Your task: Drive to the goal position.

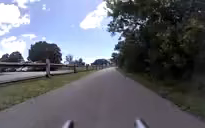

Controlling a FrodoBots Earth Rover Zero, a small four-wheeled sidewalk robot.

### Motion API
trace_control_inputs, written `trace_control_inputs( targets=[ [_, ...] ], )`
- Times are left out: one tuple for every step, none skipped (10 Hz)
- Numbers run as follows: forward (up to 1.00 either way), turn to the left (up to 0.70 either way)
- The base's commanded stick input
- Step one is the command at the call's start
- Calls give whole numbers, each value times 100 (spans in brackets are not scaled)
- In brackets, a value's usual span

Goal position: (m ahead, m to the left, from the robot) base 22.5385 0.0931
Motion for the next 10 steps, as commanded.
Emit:
trace_control_inputs(
  targets=[
    [50,0],
    [50,0],
    [50,0],
    [50,0],
    [50,0],
    [50,0],
    [50,0],
    [50,0],
    [50,0],
    [50,0]
  ],
)
